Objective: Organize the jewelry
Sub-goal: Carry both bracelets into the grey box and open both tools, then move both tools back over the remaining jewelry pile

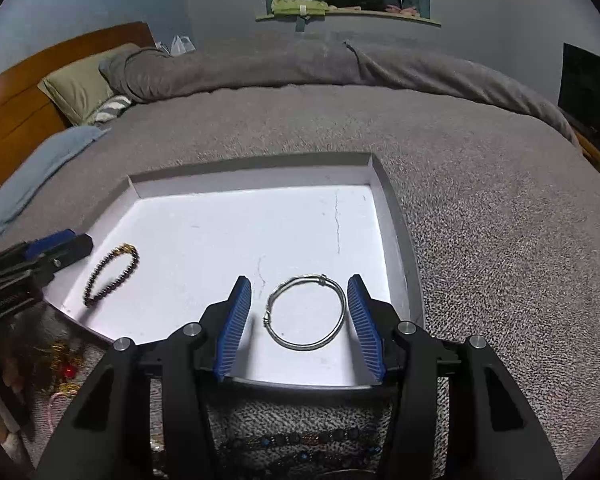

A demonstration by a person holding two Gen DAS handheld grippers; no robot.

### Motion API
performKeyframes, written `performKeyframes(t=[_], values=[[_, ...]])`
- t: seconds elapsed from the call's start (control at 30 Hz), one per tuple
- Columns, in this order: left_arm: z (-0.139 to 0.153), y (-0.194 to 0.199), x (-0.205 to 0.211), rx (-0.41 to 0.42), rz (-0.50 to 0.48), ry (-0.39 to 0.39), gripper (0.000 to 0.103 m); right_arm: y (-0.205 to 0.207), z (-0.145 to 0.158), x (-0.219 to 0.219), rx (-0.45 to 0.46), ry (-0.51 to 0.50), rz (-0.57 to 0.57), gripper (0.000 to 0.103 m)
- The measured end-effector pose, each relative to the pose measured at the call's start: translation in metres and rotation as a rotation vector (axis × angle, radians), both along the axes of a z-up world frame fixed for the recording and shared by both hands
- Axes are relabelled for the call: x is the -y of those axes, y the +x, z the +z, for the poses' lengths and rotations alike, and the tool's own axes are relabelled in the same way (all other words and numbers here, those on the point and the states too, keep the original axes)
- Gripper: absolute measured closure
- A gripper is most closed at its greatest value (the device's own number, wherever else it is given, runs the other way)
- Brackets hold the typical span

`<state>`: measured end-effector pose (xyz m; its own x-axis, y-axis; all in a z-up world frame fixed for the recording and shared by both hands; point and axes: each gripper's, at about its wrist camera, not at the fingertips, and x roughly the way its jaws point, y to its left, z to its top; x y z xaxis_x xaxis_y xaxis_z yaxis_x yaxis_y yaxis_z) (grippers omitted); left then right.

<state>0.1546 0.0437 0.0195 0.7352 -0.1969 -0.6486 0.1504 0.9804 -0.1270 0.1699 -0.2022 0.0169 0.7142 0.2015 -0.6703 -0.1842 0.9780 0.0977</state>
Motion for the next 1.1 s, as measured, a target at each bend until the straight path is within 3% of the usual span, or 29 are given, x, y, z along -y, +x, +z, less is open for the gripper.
performKeyframes(t=[0.03,0.1,0.2,0.33,0.5,0.8,1.1], values=[[0.001,-0.001,0.0,0.004,0.002,-0.003,0.035,-0.002,0.002,0.001,0.01,0.002,-0.002,0.045],[0.005,-0.004,-0.001,0.018,-0.001,-0.01,0.032,-0.009,0.01,0.004,0.049,0.016,-0.01,0.022],[0.011,-0.011,-0.001,0.051,0.003,-0.016,0.023,-0.02,0.021,0.009,0.102,0.024,-0.029,0.005],[0.018,-0.027,-0.003,0.095,0.022,-0.01,0.014,-0.034,0.032,0.017,0.137,0.049,-0.048,0.005],[0.021,-0.049,-0.003,0.133,0.026,0.016,0.012,-0.049,0.039,0.027,0.171,0.073,-0.074,0.005],[0.014,-0.076,-0.018,0.127,0.037,0.018,0.01,-0.075,0.041,0.042,0.207,0.094,-0.123,0.005],[-0.003,-0.109,-0.024,0.089,-0.009,0.024,0.007,-0.102,0.022,0.059,0.16,0.034,-0.182,0.005]])
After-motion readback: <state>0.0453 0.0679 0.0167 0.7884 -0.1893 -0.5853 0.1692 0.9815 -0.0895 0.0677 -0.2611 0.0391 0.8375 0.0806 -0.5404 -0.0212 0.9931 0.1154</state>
